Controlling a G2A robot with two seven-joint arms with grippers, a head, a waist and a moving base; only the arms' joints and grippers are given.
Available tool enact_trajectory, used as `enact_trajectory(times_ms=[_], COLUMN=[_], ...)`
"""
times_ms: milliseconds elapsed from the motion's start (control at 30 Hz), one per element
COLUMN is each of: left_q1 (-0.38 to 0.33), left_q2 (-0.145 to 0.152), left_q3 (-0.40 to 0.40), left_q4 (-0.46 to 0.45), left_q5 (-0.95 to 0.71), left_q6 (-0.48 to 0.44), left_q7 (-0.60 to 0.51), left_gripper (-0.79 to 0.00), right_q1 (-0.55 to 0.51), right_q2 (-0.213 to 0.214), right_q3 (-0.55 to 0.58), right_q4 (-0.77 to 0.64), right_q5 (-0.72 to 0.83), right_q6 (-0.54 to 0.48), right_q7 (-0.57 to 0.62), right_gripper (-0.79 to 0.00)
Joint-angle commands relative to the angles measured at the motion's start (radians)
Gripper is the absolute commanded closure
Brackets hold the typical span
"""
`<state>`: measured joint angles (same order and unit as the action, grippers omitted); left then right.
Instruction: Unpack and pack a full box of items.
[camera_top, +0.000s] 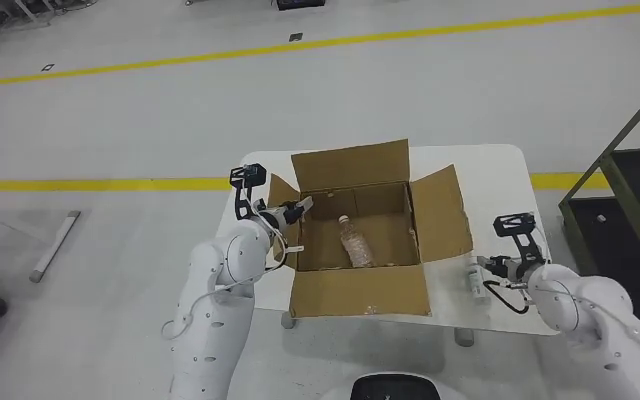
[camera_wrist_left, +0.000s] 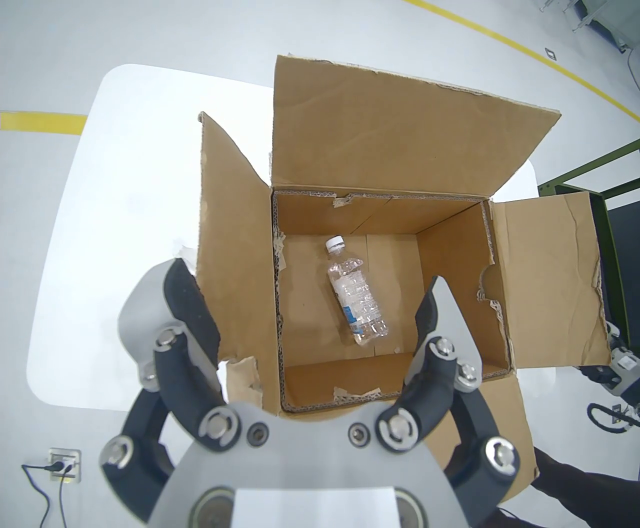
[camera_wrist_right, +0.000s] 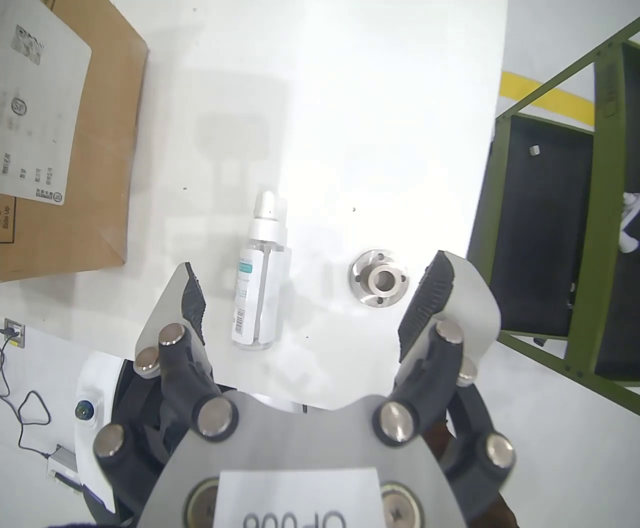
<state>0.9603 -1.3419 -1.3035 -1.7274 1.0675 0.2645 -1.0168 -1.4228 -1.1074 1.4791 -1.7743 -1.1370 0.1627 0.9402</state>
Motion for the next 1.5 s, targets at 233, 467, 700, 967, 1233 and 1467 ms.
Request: enact_trajectory(times_ms=[233, 467, 700, 967, 1233, 1467], left_q1=[0.0, 0.0, 0.0, 0.0, 0.0, 0.003], left_q2=[0.0, 0.0, 0.0, 0.0, 0.0, 0.0], left_q3=[0.0, 0.0, 0.0, 0.0, 0.0, -0.001], left_q4=[0.0, 0.0, 0.0, 0.0, 0.0, -0.001], left_q5=[0.0, 0.0, 0.0, 0.0, 0.0, -0.001], left_q6=[0.0, 0.0, 0.0, 0.0, 0.0, -0.002], left_q7=[0.0, 0.0, 0.0, 0.0, 0.0, 0.008], left_gripper=[-0.785, -0.785, -0.785, -0.785, -0.785, -0.785], right_q1=[0.122, 0.17, 0.186, 0.188, 0.107, 0.09], right_q2=[-0.028, -0.043, -0.052, -0.053, -0.041, -0.035], right_q3=[-0.161, -0.226, -0.254, -0.199, 0.125, 0.287], right_q4=[0.192, 0.277, 0.311, 0.28, 0.057, -0.124], right_q5=[-0.029, -0.052, -0.077, -0.054, 0.295, 0.541], right_q6=[0.041, 0.045, 0.054, 0.1, 0.136, 0.05], right_q7=[-0.015, -0.022, -0.019, -0.034, -0.154, -0.166], right_gripper=[-0.714, -0.403, -0.323, 0.0, 0.0, 0.0])
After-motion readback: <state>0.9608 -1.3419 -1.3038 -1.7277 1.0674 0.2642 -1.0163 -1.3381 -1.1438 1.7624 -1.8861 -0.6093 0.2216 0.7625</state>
